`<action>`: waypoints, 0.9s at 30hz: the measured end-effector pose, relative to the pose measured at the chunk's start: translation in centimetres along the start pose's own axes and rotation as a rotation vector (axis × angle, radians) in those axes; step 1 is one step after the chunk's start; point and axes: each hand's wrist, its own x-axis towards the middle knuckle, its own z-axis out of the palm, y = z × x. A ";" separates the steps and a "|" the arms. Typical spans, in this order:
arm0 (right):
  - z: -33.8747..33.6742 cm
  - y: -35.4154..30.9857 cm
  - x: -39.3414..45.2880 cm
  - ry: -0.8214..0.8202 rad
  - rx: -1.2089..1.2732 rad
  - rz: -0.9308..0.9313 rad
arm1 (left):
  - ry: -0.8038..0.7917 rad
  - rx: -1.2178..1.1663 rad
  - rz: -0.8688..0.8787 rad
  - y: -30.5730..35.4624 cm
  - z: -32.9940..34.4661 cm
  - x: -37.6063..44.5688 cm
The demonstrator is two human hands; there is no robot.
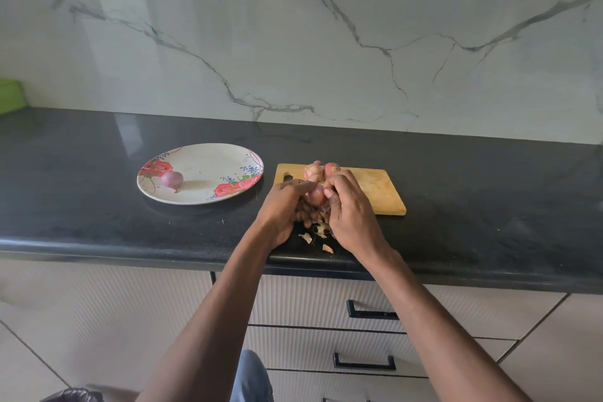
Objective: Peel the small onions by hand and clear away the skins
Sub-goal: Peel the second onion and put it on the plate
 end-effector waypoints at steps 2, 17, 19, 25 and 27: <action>0.0 -0.1 0.2 0.012 -0.014 0.016 | -0.005 0.006 -0.014 0.3 0.1 0.0; 0.2 0.0 -0.1 0.033 -0.068 -0.035 | 0.037 0.109 -0.043 0.6 -0.6 0.5; 0.3 0.1 -0.2 0.031 -0.076 -0.049 | 0.056 0.097 -0.029 0.3 -0.6 0.7; 0.4 0.1 -0.2 -0.006 -0.101 -0.056 | 0.114 0.087 0.031 -0.3 -0.6 0.8; 0.4 -0.1 -0.2 -0.012 -0.108 -0.070 | 0.137 0.071 0.034 -0.4 -0.6 0.9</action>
